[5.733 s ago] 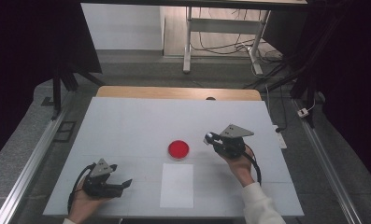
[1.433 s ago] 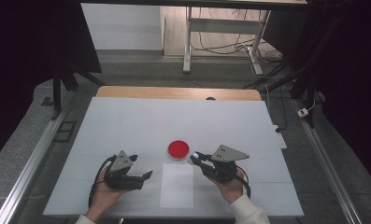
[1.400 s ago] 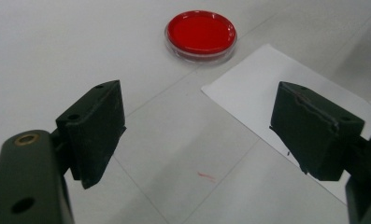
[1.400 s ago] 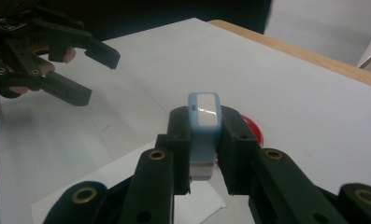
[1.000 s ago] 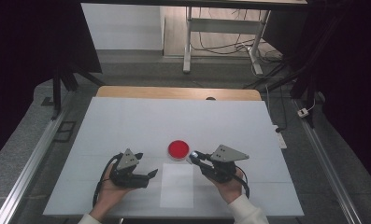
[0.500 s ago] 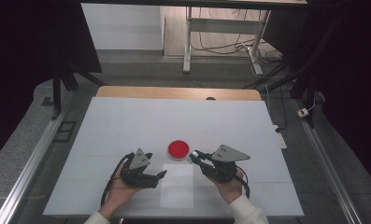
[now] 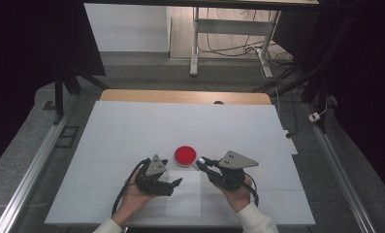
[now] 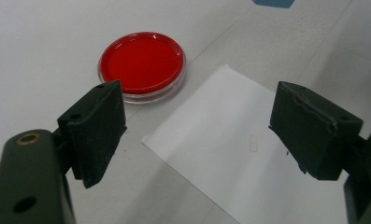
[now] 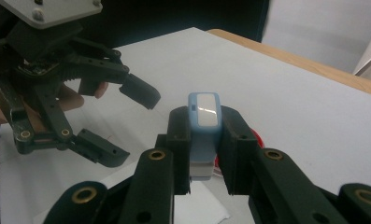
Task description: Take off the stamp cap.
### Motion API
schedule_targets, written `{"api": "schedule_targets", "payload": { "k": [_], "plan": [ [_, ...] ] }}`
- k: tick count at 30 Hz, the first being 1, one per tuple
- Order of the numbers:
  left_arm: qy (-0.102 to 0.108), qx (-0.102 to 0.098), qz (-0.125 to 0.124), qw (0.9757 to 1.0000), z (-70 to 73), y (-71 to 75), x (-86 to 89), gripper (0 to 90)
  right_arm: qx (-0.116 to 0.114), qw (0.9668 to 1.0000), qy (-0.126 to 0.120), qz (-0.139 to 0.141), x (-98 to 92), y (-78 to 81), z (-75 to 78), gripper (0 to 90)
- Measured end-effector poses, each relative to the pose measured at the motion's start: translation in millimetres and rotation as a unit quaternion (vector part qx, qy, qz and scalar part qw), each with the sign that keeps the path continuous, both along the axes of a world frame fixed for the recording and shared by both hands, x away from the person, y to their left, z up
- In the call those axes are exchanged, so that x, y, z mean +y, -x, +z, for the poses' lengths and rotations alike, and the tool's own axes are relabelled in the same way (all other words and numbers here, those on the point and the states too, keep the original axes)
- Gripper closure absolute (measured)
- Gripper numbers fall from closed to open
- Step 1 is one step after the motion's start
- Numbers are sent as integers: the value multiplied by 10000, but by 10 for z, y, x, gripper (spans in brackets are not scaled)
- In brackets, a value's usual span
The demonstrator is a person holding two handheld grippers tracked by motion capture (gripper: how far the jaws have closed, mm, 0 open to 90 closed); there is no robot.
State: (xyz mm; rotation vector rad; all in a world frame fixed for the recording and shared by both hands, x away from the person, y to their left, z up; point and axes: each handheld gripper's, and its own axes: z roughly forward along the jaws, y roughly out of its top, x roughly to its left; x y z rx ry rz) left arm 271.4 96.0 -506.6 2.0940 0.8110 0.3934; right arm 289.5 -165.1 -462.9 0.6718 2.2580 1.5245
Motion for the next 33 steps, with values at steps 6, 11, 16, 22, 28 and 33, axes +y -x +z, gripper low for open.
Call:
{"api": "schedule_targets", "payload": {
  "k": [6,11,16,22,28,33],
  "plan": [
    [-25,20,-48,10000,-17,-11,-69,184,11,10000,12,17,4,6,0,748],
    [-31,18,-72,10000,-26,-32,-122,184,1,10000,21,37,13,7,-5,748],
    [-23,5,-97,10000,-25,-44,-162,184,11,10000,14,40,16,4,-11,748],
    [-48,8,-125,9999,-43,-57,-231,184,15,10000,30,67,28,7,-17,748],
    [-67,-5,-152,9999,-47,-62,-272,185,17,10000,23,73,29,7,-17,747],
    [-33,-44,-169,9998,-35,-54,-302,186,53,9999,32,93,52,15,-29,748]
  ]
}}
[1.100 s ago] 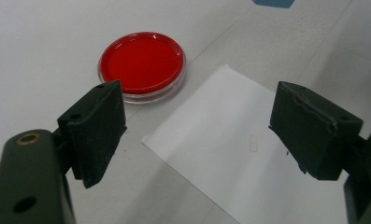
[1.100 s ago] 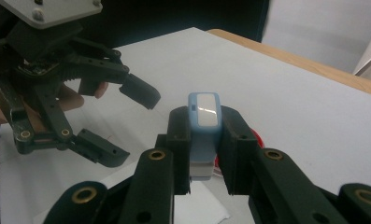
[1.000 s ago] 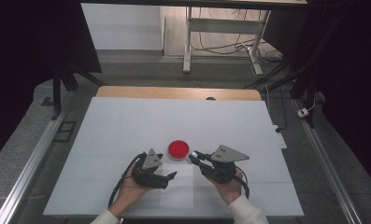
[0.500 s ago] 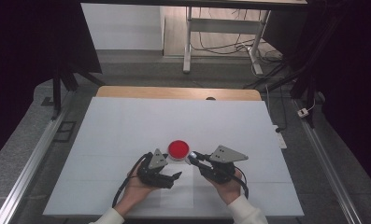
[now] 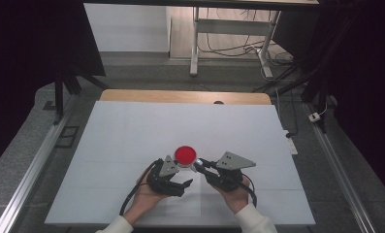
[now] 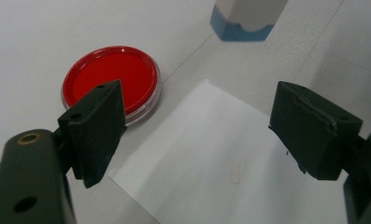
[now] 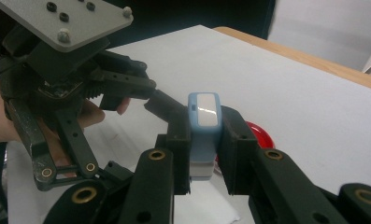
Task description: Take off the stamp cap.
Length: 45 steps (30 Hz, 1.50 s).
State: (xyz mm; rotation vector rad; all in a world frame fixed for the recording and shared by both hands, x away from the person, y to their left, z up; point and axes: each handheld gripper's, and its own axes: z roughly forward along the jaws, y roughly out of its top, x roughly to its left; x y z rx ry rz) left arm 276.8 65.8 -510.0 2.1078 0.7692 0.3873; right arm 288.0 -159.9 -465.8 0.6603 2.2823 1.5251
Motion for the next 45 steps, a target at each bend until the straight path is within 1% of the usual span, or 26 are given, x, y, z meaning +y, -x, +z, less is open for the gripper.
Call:
{"api": "schedule_targets", "payload": {
  "k": [7,13,22,27,29,35,38,45],
  "plan": [
    [16,-55,-15,10000,10,9,-29,196,-1,10000,-2,-10,44,20,-15,748],
    [45,-121,-35,9999,21,18,-60,213,18,10000,-18,-89,45,15,-28,748],
    [62,-274,5,9996,31,26,-90,259,225,9991,-141,-343,68,17,-57,750],
    [33,-356,26,9994,36,29,-98,287,338,9985,-192,-377,87,12,-88,750],
    [37,-354,14,9994,34,30,-106,295,392,9982,-254,-387,90,9,-100,750],
    [4,-377,2,9993,27,31,-134,331,449,9977,-284,-411,96,5,-115,750],
    [-28,-387,31,9992,24,30,-147,352,497,9973,-347,-419,96,1,-124,750],
    [-79,-465,70,9989,23,30,-159,455,547,9966,-457,-408,103,8,-123,749]
  ]
}}
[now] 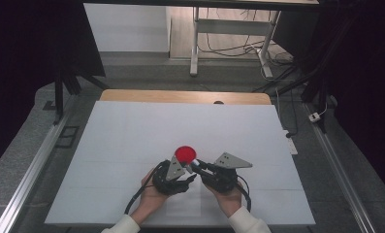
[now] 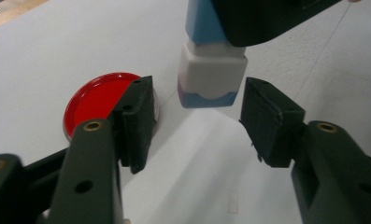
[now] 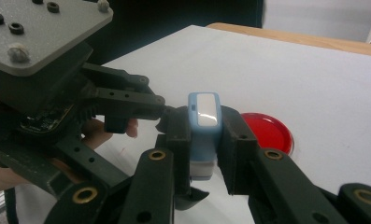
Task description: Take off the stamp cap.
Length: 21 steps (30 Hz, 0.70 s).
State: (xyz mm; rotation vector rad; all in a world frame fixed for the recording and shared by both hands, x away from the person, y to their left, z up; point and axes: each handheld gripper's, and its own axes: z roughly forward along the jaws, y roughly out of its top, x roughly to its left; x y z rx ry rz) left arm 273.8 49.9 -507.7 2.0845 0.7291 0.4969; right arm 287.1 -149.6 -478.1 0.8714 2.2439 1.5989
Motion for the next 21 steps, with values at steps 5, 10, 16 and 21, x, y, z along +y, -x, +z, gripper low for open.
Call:
{"api": "schedule_targets", "payload": {
  "k": [5,10,16,21],
  "plan": [
    [-21,-61,4,10000,-1,2,-3,524,11,10000,-34,18,7,5,1,749],
    [-66,-72,-34,9999,-7,3,-8,564,1,10000,-31,34,13,5,-14,749],
    [-81,-86,-46,9999,-9,10,-15,590,-17,10000,-49,8,5,6,-11,749],
    [-148,-105,-74,9998,-17,14,-27,599,0,10000,-84,-19,-6,4,-11,749]
  ]
}}
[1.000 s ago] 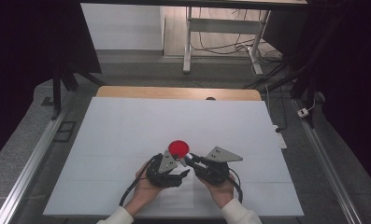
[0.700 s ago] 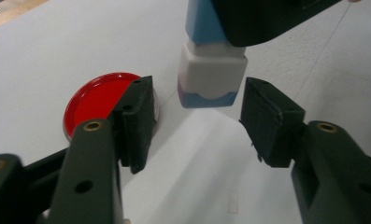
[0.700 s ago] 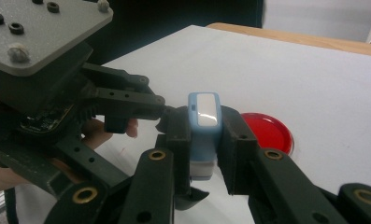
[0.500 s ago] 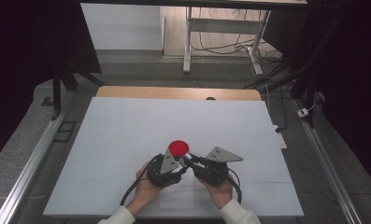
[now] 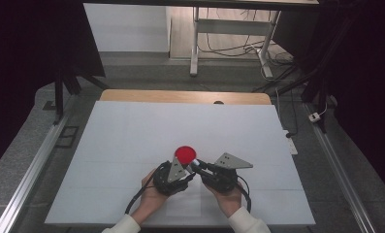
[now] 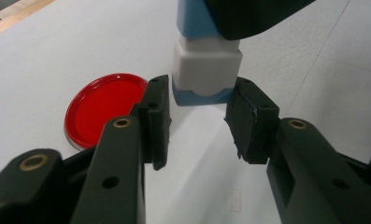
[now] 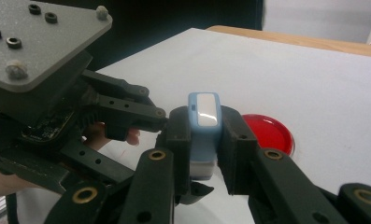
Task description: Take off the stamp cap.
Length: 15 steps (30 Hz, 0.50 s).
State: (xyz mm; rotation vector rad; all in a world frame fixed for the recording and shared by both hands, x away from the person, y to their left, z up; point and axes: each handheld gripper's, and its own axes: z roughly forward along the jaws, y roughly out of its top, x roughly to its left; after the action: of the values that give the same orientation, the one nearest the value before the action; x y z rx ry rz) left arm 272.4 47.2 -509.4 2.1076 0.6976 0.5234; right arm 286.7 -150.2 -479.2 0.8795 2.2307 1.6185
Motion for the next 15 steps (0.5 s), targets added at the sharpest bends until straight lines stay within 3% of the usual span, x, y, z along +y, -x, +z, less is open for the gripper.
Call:
{"api": "schedule_targets", "payload": {
  "k": [15],
  "plan": [
    [-41,-115,10,9999,2,17,-4,635,37,10000,-38,9,1,-5,-12,749]
  ]
}}
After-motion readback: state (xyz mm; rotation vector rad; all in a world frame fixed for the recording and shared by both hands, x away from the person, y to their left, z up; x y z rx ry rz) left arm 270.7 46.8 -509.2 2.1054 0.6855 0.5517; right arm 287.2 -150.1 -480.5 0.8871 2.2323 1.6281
